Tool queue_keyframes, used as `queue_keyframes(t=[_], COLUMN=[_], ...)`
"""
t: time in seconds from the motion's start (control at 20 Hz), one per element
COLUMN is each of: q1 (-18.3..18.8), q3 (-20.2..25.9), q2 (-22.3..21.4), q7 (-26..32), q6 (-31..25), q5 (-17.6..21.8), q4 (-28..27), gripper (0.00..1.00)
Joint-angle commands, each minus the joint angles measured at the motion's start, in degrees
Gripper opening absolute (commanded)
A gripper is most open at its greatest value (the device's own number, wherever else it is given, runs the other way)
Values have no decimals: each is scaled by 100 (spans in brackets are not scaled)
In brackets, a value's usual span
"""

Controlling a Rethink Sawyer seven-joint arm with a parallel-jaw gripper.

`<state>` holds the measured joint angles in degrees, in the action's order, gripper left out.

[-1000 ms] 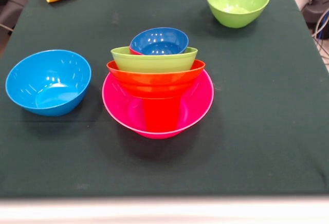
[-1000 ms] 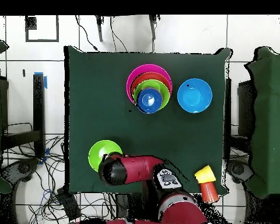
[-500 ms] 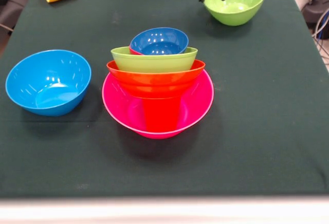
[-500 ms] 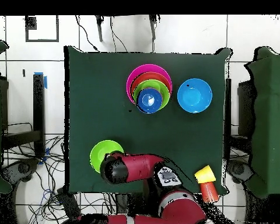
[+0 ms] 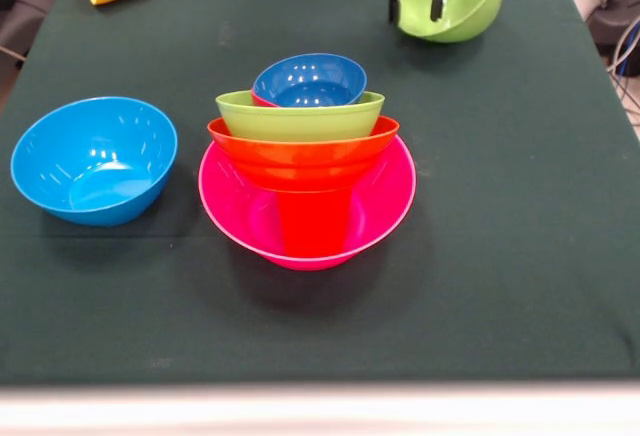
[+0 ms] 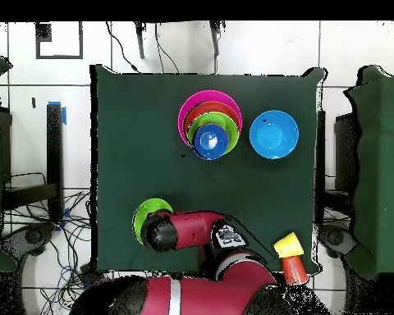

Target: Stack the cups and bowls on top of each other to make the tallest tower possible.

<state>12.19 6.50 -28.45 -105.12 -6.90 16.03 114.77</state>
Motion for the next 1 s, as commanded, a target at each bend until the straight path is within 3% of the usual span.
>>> queue_keyframes(t=[0.05,0.5,1.0], q1=[-139,246,583], q3=[215,553,775], q2=[354,-626,-928], q7=[-414,-95,121], q6=[304,-444,-801], q5=[255,258,298], q4=[-491,40,133], gripper=[100,100,100])
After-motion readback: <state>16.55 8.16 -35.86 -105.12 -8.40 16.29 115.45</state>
